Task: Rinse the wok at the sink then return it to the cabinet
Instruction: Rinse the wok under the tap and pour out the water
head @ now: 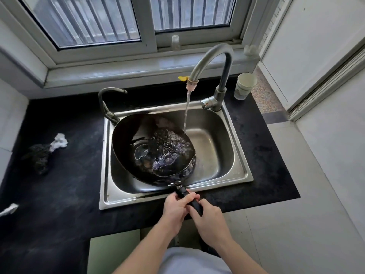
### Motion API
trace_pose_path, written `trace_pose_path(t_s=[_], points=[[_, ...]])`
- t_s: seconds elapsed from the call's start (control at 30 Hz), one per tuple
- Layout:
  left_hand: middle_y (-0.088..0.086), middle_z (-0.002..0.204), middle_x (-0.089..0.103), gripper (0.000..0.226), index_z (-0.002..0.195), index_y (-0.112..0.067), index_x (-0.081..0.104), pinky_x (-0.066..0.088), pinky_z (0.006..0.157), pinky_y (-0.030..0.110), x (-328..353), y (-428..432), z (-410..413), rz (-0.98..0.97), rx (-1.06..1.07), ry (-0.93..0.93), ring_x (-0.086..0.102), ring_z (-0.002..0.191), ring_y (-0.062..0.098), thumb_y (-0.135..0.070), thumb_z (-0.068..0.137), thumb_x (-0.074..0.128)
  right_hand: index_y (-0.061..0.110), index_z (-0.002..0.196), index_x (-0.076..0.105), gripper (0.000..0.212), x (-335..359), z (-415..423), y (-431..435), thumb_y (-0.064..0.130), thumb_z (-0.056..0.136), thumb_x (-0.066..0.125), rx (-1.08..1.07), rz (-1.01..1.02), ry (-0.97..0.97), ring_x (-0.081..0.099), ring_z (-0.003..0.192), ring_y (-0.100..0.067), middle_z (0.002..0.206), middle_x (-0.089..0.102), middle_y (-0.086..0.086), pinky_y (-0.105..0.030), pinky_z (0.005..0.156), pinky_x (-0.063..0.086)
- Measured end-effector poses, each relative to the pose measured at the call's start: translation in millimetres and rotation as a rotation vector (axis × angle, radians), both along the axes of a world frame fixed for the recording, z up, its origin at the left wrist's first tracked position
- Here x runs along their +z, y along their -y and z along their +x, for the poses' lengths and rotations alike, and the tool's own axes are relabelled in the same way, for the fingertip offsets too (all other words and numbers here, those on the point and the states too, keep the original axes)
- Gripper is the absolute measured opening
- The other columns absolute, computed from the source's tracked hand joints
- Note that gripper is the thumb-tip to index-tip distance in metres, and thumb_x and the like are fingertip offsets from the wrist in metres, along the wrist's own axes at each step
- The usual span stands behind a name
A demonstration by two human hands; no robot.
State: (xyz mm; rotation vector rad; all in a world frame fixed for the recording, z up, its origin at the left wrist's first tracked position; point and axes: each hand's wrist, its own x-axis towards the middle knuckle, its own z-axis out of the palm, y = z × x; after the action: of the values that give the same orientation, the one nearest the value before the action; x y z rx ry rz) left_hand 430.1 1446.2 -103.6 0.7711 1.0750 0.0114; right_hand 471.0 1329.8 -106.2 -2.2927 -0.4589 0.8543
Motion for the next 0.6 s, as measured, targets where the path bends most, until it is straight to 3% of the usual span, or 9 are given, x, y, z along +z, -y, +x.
trace_pose_path(t_s=[0.27, 0.43, 0.6], points=[[0.02, 0.091, 0.076, 0.018, 0.104, 0.004, 0.065, 0.058, 0.085, 0.044, 1, -2, -3, 0.065, 0.034, -0.051, 0.072, 0.085, 0.03, 0.003, 0.086, 0.068, 0.018, 0.1, 0.07, 0.025, -1, 0, -5, 0.041, 0.092, 0.063, -0.012, 0.092, -0.031, 0.06, 0.063, -0.002, 0.074, 0.067, 0.008, -0.014, 0.056, 0.043], [0.021, 0.093, 0.076, 0.022, 0.106, 0.005, 0.065, 0.056, 0.093, 0.051, -1, -4, -10, 0.115, 0.056, -0.086, 0.072, 0.091, 0.033, 0.0, 0.085, 0.07, 0.018, 0.099, 0.07, 0.019, 2, -3, -8, 0.035, 0.094, 0.063, 0.021, 0.142, -0.075, 0.06, 0.071, 0.011, 0.07, 0.063, 0.014, -0.011, 0.058, 0.043], [0.015, 0.09, 0.078, 0.019, 0.103, -0.001, 0.067, 0.054, 0.095, 0.052, 0, -6, -19, 0.171, 0.038, -0.095, 0.073, 0.095, 0.033, -0.005, 0.085, 0.072, 0.021, 0.097, 0.07, 0.017, 2, -9, -12, 0.036, 0.095, 0.063, 0.03, 0.159, -0.12, 0.061, 0.079, 0.006, 0.076, 0.067, 0.012, -0.013, 0.061, 0.047]])
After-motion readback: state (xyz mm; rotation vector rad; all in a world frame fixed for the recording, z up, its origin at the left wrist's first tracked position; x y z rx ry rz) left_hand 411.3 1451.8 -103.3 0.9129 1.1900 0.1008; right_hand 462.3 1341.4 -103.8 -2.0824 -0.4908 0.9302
